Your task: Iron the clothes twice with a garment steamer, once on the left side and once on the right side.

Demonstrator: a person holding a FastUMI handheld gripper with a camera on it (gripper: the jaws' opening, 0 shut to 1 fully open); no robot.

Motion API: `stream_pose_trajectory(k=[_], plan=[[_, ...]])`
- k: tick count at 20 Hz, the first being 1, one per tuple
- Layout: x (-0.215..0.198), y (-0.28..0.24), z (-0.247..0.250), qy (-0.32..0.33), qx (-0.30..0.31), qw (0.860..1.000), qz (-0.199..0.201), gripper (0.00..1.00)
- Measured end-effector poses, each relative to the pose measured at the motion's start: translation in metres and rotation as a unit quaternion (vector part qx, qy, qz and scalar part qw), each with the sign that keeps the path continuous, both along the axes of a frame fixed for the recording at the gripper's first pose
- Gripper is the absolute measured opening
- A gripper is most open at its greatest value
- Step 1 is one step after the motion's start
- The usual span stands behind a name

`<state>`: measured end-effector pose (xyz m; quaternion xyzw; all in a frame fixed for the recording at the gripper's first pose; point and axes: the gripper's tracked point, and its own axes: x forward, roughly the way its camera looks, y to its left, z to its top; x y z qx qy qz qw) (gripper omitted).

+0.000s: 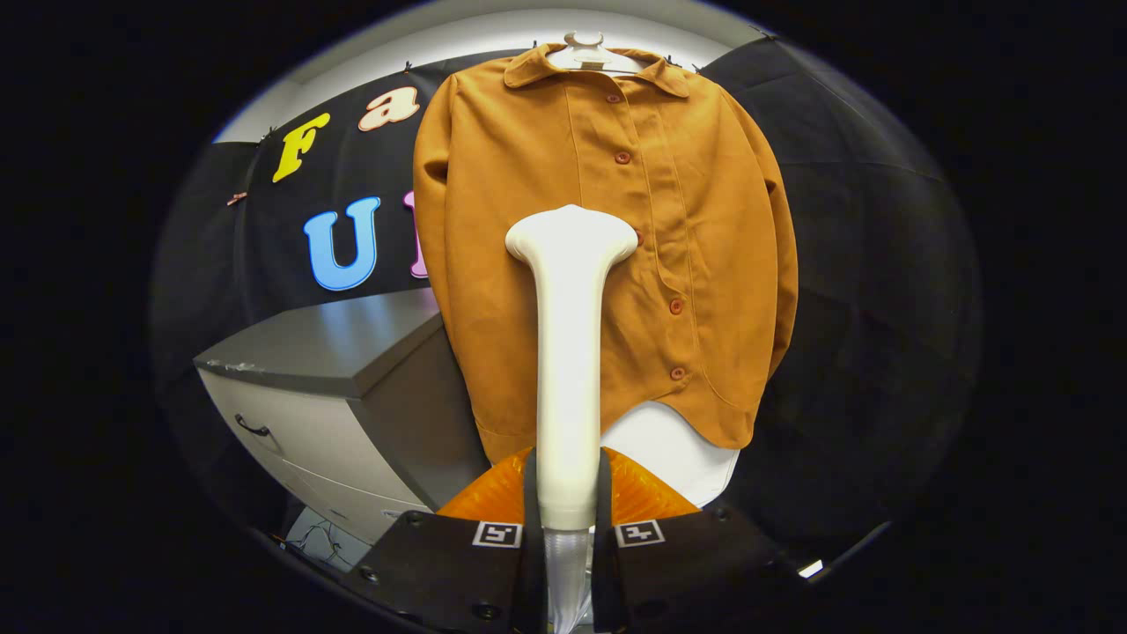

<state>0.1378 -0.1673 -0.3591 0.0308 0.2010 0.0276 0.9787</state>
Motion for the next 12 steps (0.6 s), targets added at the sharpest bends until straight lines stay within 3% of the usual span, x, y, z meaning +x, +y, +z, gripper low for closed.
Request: stream_pose_trajectory(k=[12], plan=[[-0.043, -0.002, -0.053, 0.064, -0.009, 0.998, 0.001, 0.24]])
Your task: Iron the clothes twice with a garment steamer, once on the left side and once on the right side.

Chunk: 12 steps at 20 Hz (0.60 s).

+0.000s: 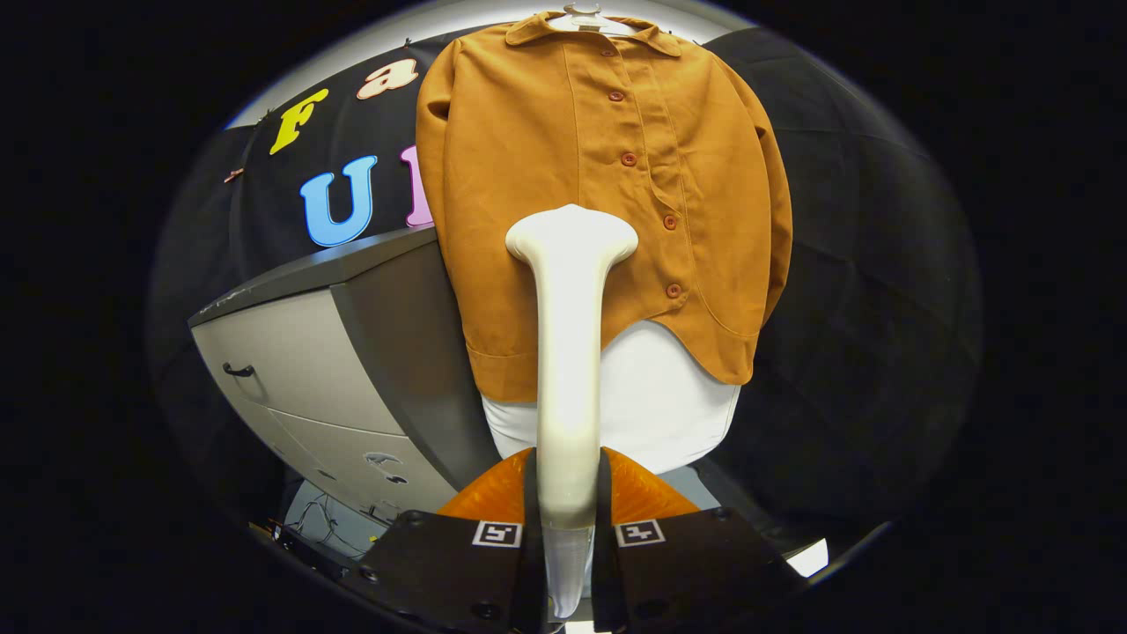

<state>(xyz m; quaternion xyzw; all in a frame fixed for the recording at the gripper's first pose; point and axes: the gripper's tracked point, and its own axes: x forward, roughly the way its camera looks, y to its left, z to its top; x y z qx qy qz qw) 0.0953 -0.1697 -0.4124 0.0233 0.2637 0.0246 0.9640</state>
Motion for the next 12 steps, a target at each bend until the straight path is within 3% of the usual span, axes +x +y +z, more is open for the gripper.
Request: stream_pose_trajectory(k=[7, 12], plan=[[-0.024, -0.005, 0.007, 0.002, 0.013, 1.0, -0.002, 0.23], [-0.036, -0.015, 0.064, -0.046, 0.021, 0.999, -0.001, 0.23]])
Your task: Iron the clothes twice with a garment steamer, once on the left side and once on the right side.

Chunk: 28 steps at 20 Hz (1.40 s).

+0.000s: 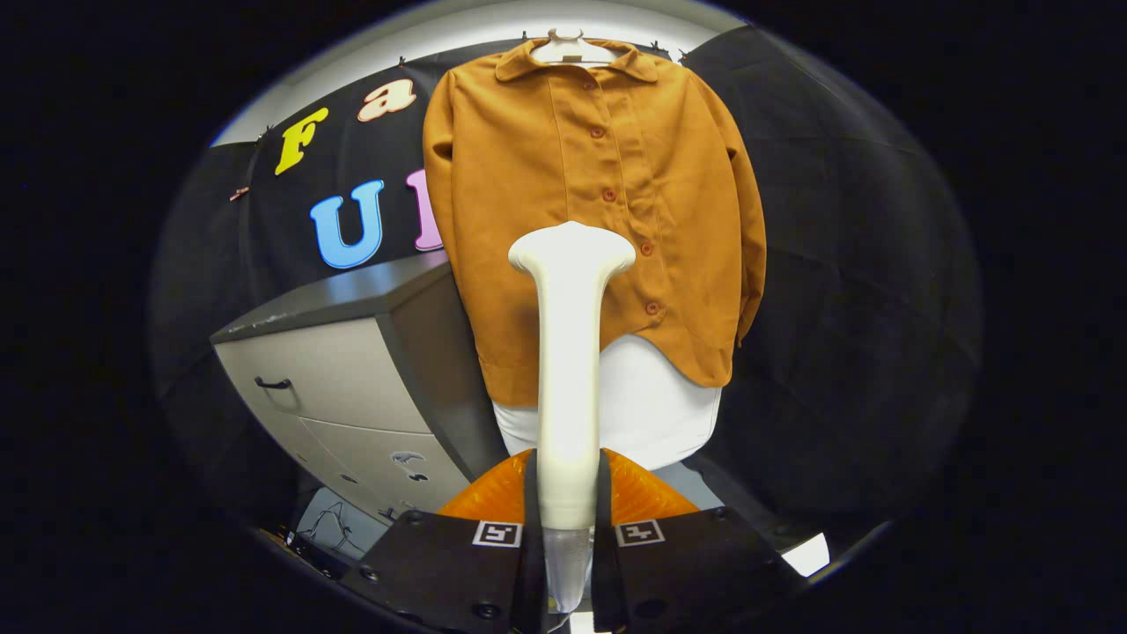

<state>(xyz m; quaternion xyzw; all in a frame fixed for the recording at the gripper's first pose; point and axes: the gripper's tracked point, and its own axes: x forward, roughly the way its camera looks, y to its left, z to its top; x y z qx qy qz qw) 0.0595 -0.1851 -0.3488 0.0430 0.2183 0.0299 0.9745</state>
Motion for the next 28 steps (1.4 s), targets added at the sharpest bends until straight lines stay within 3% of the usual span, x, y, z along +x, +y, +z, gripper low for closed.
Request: stream_pose_trajectory(k=[5, 10, 14, 19, 28], plan=[[0.009, -0.017, 0.099, -0.093, 0.002, 0.996, -0.006, 0.23], [0.023, -0.031, 0.199, -0.185, 0.001, 0.983, -0.003, 0.23], [0.048, -0.052, 0.241, -0.223, -0.003, 0.975, -0.011, 0.23], [0.088, -0.082, 0.232, -0.218, 0.001, 0.975, -0.032, 0.23], [0.138, -0.107, 0.153, -0.158, 0.005, 0.987, -0.039, 0.23]])
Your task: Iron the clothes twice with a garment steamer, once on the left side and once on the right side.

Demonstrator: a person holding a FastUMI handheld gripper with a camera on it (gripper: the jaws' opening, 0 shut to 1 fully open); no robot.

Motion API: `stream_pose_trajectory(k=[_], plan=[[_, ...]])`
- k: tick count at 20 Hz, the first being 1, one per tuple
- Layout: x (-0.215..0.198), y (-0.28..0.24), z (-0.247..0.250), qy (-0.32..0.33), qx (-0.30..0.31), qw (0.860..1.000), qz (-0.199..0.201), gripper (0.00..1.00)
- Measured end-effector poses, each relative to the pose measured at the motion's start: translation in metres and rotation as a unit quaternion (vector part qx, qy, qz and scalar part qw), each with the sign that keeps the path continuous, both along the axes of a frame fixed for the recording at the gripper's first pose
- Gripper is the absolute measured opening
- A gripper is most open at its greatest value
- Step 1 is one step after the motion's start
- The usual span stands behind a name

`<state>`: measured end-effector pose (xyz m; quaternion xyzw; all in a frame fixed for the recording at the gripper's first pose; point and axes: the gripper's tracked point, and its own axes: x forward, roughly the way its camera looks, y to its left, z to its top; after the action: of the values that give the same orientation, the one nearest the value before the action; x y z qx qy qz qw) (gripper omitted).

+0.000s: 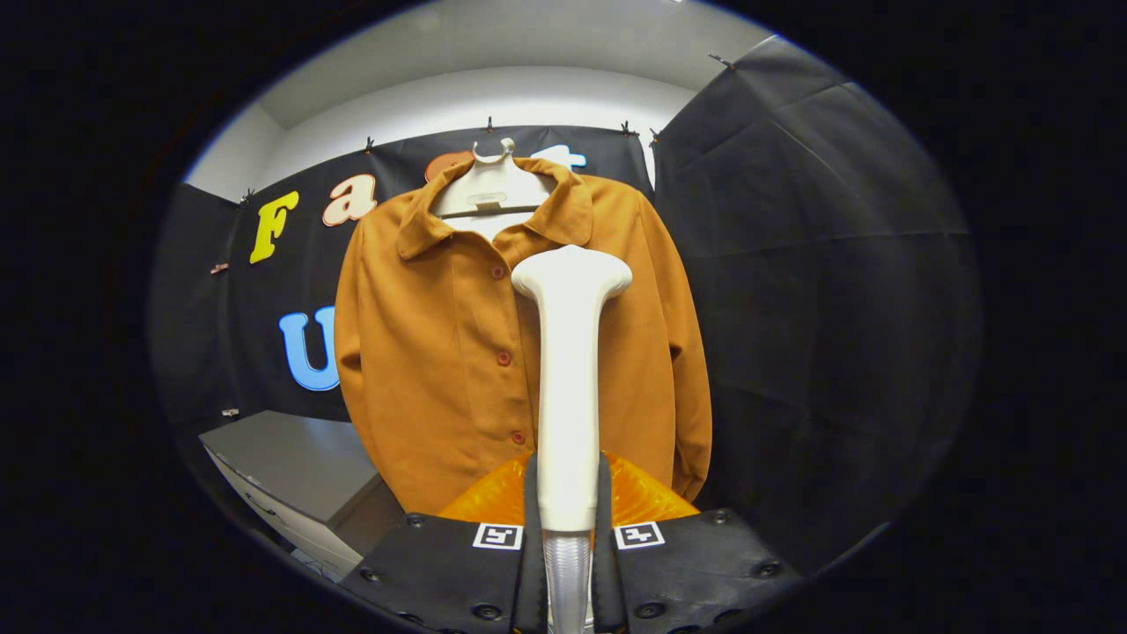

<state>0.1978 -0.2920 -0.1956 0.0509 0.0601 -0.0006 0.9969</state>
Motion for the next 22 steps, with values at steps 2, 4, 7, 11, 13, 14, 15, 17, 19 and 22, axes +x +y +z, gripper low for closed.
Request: stream_pose_trajectory(k=[2, 4, 7, 11, 13, 14, 15, 17, 19, 22], plan=[[0.0, -0.001, -0.012, 0.005, 0.009, 1.0, 0.002, 0.23], [-0.003, -0.001, -0.026, 0.013, 0.013, 1.0, 0.003, 0.23], [-0.008, -0.004, -0.044, 0.028, 0.014, 0.999, 0.005, 0.23], [-0.019, -0.008, -0.069, 0.052, 0.012, 0.999, 0.002, 0.23], [-0.024, -0.009, -0.086, 0.068, 0.013, 0.998, 0.001, 0.23], [-0.028, -0.008, -0.095, 0.076, 0.013, 0.997, 0.0, 0.23], [-0.034, -0.007, -0.102, 0.083, 0.013, 0.996, 0.0, 0.23], [-0.044, -0.006, -0.122, 0.1, 0.011, 0.995, 0.0, 0.23], [-0.052, -0.002, -0.139, 0.116, 0.013, 0.993, 0.0, 0.23], [-0.062, 0.001, -0.161, 0.137, 0.017, 0.99, -0.001, 0.23]])
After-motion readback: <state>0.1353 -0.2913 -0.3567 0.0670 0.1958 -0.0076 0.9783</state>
